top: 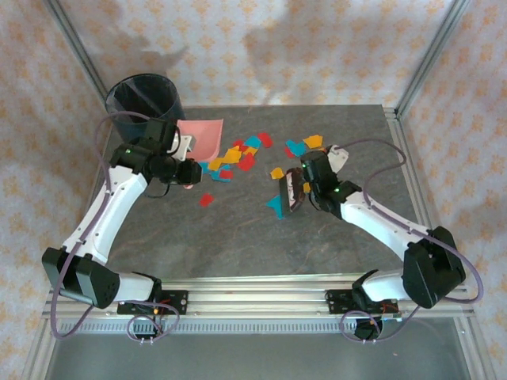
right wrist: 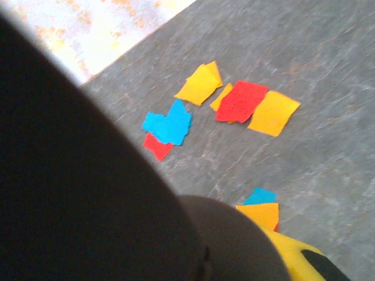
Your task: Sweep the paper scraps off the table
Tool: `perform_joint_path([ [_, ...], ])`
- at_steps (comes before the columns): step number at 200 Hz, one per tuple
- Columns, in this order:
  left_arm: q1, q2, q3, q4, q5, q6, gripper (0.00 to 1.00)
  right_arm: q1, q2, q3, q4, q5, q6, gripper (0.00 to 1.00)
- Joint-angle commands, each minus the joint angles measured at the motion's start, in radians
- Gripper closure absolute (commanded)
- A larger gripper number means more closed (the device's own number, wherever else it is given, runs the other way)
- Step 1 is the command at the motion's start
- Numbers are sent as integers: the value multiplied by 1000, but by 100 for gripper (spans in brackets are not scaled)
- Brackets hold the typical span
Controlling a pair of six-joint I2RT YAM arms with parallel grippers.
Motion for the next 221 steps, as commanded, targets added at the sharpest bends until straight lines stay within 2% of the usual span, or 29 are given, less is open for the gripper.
perform_joint_path([
  [1,-37,23,13,-33,-27,39,100,-6,-28,-24,-125,143,-51,100],
  [34,-85,56,28,-62,-67,58,100,-6,-73,-43,-97,137,-56,100],
  [77,-137,83,31,-84,-99,82,100,-7,-181,-89,83,-32,-127,100],
  [106,-186,101,12,-83,-124,73,100,-8,-261,-99,123,-81,-177,100],
  [151,-299,130,-23,-81,-161,51,100,-33,-355,-90,28,-2,-318,100],
  [189,-413,160,-57,-83,-180,37,100,-115,-403,-90,-44,81,-474,100],
  [221,-504,203,-76,-98,-198,27,100,-201,-415,-90,-33,68,-595,100],
])
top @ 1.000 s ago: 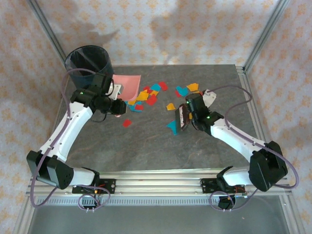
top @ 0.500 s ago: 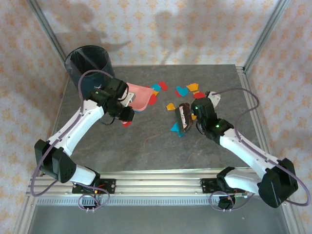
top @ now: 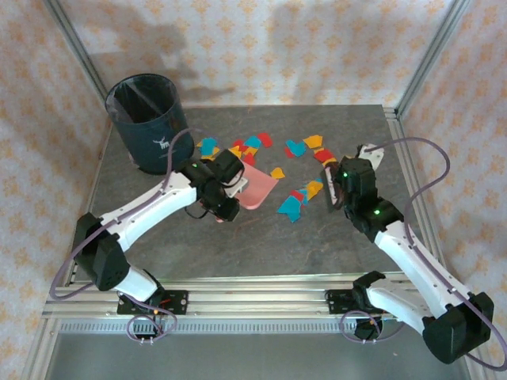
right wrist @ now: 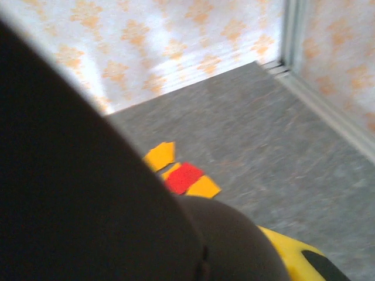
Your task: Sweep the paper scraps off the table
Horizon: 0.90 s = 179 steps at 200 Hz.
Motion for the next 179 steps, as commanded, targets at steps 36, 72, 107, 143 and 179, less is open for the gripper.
perform_joint_path([
  [36,-137,81,-23,-50,-47,-41,100,-96,-5,-15,78,-39,-260,100],
  [72,-215,130,-27,-52,-23,-49,100,-98,53,-15,125,-94,-333,100],
  [107,-249,183,-24,-55,-6,-43,100,-99,99,-35,199,-137,-391,100],
  [143,-264,232,-13,-60,18,-31,100,-99,142,-41,258,-180,-422,100],
  [179,-264,276,4,-71,10,-41,100,-98,182,-30,282,-219,-421,100],
])
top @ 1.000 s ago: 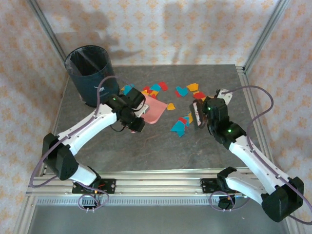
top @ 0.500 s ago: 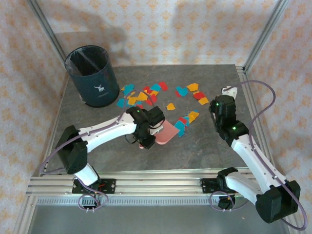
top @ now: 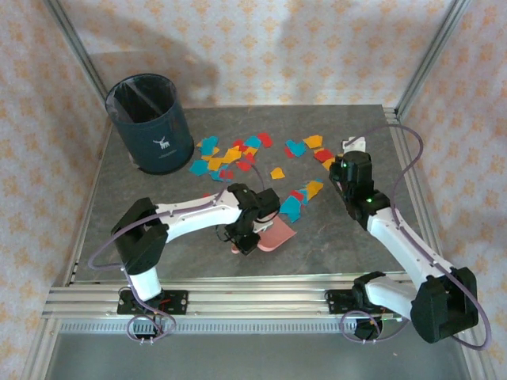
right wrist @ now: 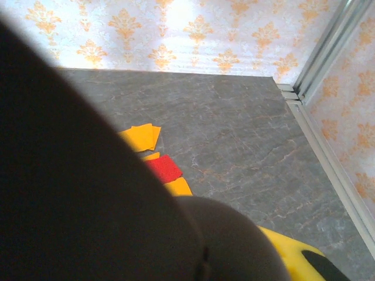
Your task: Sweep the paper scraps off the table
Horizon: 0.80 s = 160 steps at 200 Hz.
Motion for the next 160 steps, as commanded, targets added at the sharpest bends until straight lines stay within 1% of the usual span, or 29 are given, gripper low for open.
perform_joint_path([
  [1,-7,25,22,-44,0,-7,100,-2,19,5,80,-32,-19,100],
  [39,-7,61,32,-54,12,-5,100,-3,66,25,77,-38,-21,100],
  [67,-8,83,47,-59,14,-4,100,-1,74,28,74,-45,-14,100],
  [97,-7,111,70,-56,20,-1,100,2,101,23,67,-79,-1,100],
  [160,6,193,133,-60,22,8,100,66,100,17,3,-111,-41,100],
])
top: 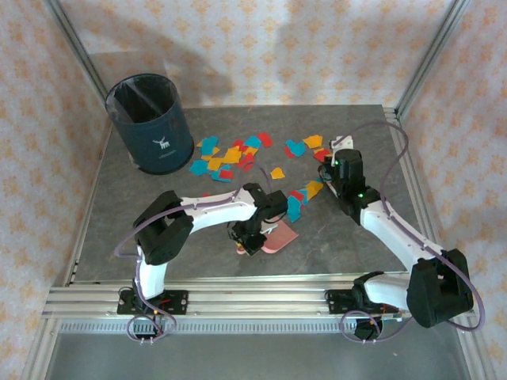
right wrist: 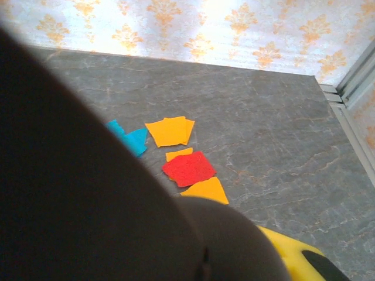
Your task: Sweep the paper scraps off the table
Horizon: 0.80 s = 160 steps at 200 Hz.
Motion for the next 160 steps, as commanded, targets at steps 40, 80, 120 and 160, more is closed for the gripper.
perform_joint_path([
  [40,22,62,72,-42,18,16,100,69,-6,2,-92,-48,-20,100],
  [80,42,82,102,-36,19,20,100,96,-13,-13,-127,-100,7,100],
  [120,58,111,157,-38,23,29,100,123,-61,-19,-159,-166,40,100],
  [160,70,138,207,-44,18,31,100,145,-89,-21,-191,-210,71,100],
])
